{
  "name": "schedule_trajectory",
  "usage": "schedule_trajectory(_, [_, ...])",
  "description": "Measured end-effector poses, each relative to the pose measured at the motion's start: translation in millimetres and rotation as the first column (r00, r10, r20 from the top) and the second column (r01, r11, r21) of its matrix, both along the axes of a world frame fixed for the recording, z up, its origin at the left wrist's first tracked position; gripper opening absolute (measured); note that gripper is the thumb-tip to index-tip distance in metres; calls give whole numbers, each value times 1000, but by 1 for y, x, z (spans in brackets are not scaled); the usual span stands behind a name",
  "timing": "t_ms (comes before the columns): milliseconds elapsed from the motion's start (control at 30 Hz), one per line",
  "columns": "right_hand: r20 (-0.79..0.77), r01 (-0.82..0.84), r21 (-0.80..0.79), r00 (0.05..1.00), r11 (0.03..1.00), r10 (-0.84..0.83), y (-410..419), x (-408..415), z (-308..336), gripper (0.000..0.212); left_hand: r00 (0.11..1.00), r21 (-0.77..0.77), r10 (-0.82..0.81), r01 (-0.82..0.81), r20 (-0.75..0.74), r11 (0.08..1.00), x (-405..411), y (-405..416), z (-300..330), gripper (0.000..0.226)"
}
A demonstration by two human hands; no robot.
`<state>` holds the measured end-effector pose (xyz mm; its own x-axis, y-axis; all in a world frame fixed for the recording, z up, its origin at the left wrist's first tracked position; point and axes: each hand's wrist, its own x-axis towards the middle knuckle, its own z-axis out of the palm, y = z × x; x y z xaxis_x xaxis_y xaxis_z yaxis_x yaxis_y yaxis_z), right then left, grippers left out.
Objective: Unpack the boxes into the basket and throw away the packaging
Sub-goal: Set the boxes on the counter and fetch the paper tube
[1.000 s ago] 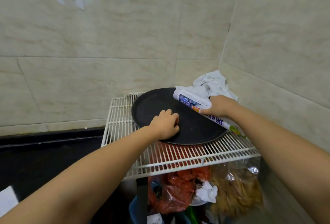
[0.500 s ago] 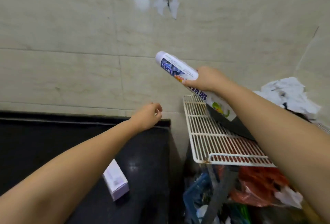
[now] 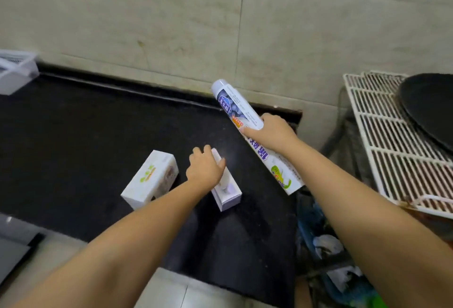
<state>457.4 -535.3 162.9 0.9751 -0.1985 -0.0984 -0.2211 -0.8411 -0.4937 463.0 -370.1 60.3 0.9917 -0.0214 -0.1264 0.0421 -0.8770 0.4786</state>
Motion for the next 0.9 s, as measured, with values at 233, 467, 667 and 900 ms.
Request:
schedule_trajectory(233, [-100,23,-16,995,1000,-24,-31,-2,-60,59,958,37,210,-207,-196,978,-4,-43,-38,104])
schedule_trajectory(467, [-105,-15,59,994,998,21,-22,3,-77,58,946,-117,264,-288,-187,951,-7,-18,-29,87])
schedule_trajectory(667, [-24,-178,122,983,976,182,51,29,-50,58,933,-398,358,-317,32,861,-12,79,27,49])
schedule_trajectory(900, [87,-456,38,888,889,452,202,58,-2,59,835,-440,502,-373,224,817,-29,245,88,51])
